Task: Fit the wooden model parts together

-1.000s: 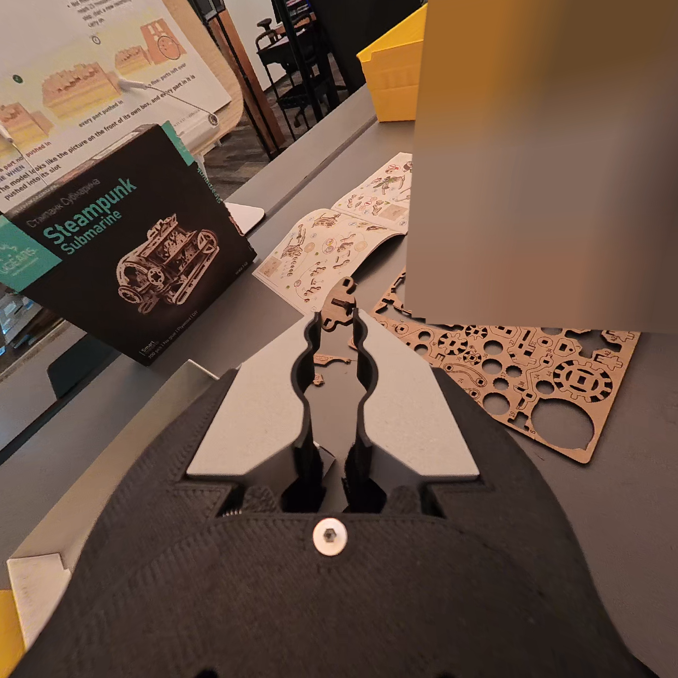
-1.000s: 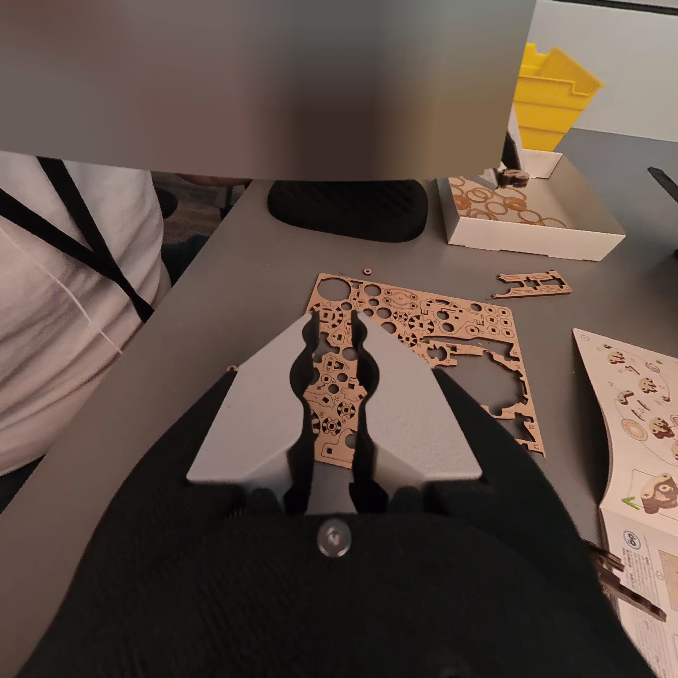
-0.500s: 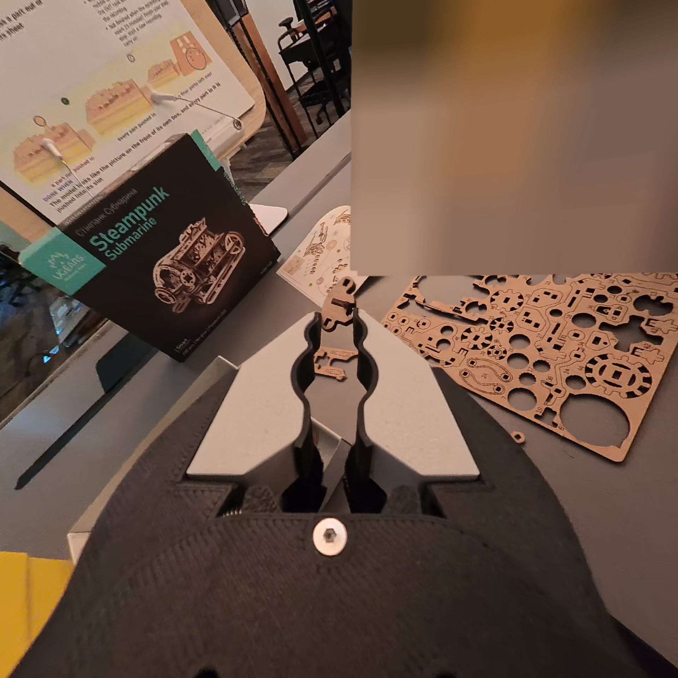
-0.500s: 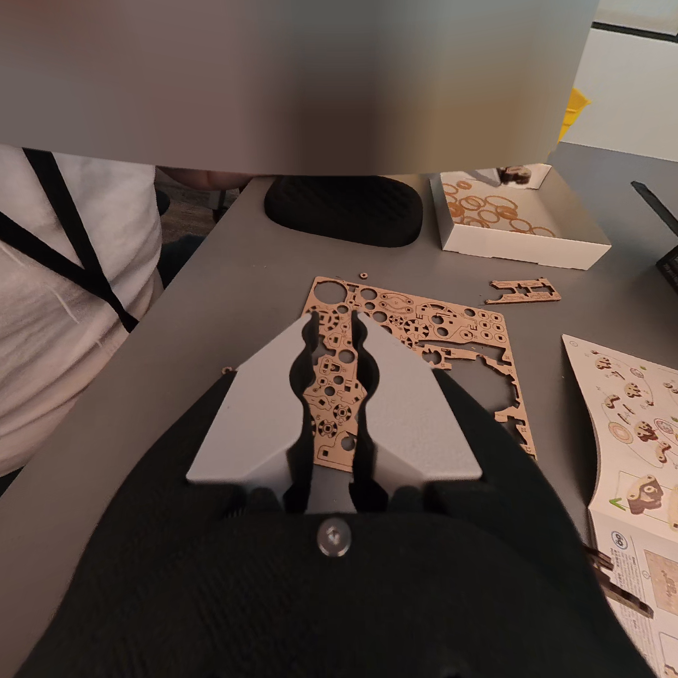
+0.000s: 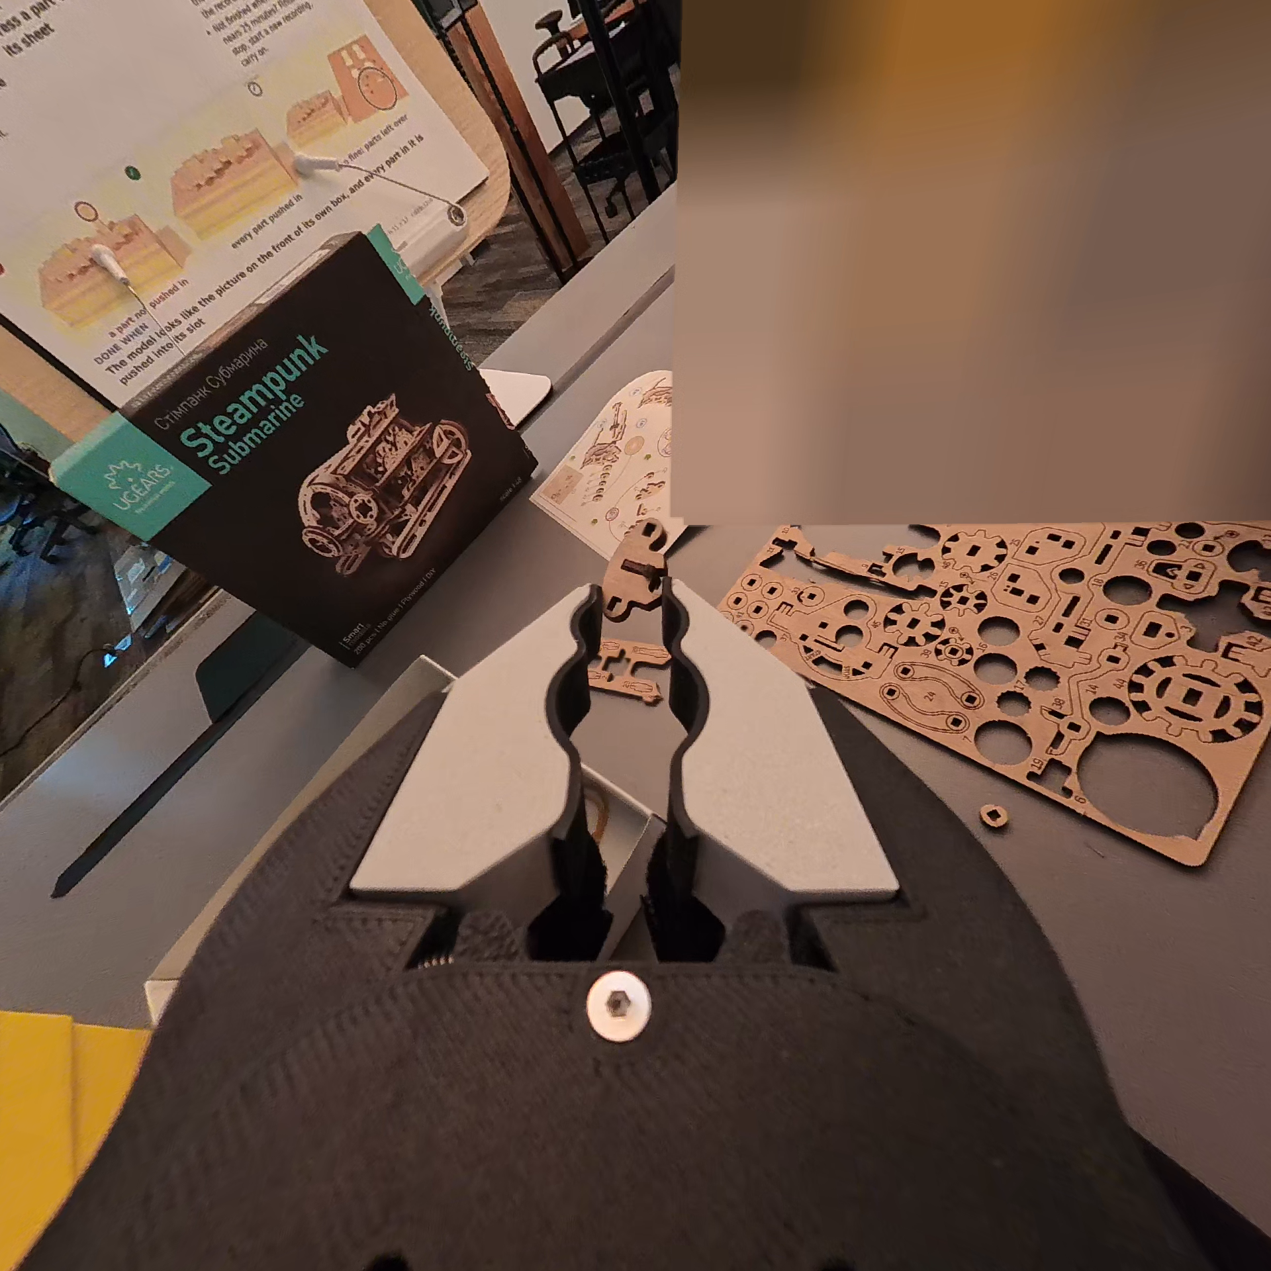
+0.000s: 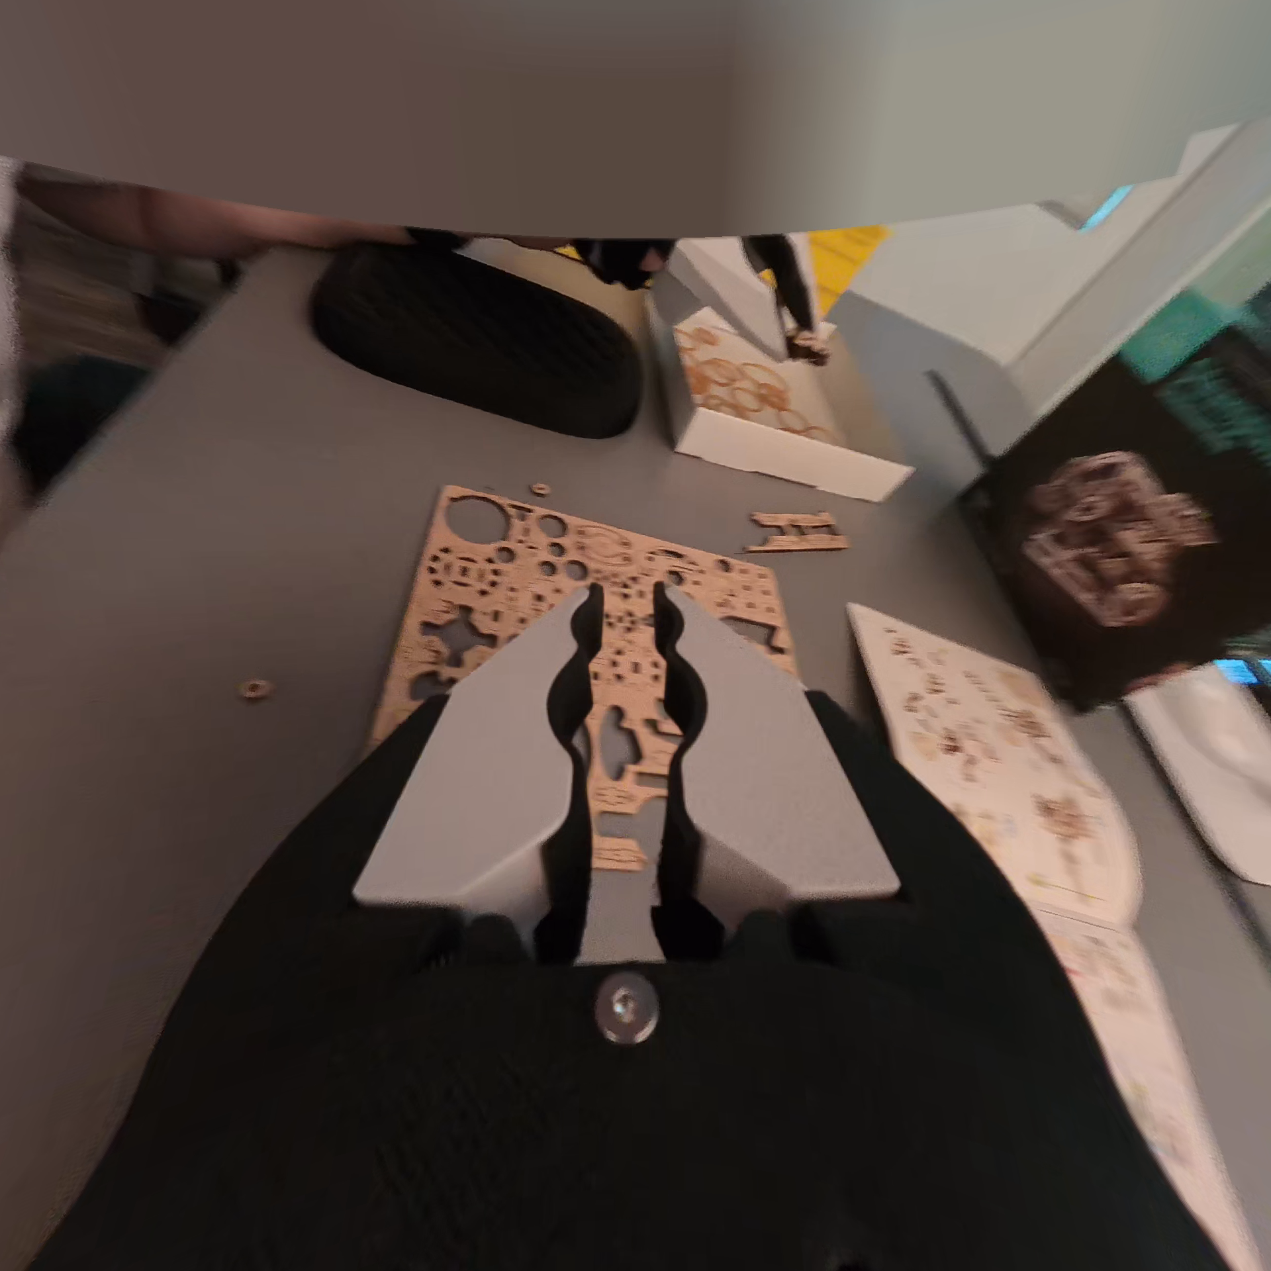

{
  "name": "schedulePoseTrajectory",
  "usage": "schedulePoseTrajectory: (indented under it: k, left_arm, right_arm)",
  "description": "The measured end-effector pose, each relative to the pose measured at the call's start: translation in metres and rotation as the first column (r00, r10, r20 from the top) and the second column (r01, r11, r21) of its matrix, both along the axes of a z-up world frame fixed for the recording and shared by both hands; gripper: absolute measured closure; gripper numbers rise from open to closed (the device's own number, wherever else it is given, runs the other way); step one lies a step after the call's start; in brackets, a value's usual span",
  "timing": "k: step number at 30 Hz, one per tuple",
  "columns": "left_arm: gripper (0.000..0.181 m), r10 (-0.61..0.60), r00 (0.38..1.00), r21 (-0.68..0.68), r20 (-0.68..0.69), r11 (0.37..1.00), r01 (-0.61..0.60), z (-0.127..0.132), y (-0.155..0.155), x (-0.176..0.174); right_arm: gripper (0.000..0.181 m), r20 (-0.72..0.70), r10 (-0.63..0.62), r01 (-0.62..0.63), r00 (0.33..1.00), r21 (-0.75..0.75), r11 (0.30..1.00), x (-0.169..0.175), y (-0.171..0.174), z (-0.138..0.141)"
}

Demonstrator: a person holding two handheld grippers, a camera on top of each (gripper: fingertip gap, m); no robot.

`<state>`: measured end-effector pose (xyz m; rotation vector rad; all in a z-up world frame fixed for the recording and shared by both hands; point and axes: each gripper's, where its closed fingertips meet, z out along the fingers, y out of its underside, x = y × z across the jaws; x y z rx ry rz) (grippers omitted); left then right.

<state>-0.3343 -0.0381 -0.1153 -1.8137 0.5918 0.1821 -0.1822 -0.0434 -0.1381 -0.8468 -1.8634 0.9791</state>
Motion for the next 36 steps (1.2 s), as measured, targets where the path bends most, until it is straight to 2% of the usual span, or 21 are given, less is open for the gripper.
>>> schedulePoseTrajectory:
  k: [3, 5, 19, 24, 36]
  left_arm:
    - [0.165, 0.005, 1.0, 0.001, 0.001, 1.0, -0.005, 0.0, 0.0, -0.001]
    - [0.165, 0.009, 1.0, 0.003, 0.006, 1.0, -0.009, 0.0, 0.001, -0.003]
    - [0.165, 0.018, 1.0, 0.005, 0.007, 1.0, -0.018, 0.001, 0.001, -0.005]
    - [0.165, 0.017, 1.0, -0.001, 0.006, 1.0, -0.017, -0.001, 0.001, -0.004]
    - [0.165, 0.012, 1.0, -0.007, -0.004, 1.0, -0.012, -0.002, 0.001, -0.003]
  right_arm:
    - [0.177, -0.1, -0.056, 0.071, 0.993, 0.153, 0.986, 0.0, 0.008, 0.009]
    - [0.181, -0.13, -0.061, 0.085, 0.99, 0.191, 0.978, 0.001, 0.009, 0.012]
    - [0.177, -0.108, -0.15, 0.164, 0.983, 0.139, 0.977, -0.003, 0.028, 0.01]
    - [0.172, -0.073, -0.147, 0.156, 0.986, 0.128, 0.979, -0.005, 0.028, 0.004]
    - [0.172, 0.007, -0.116, 0.115, 0.993, 0.103, 0.988, -0.004, 0.026, -0.009]
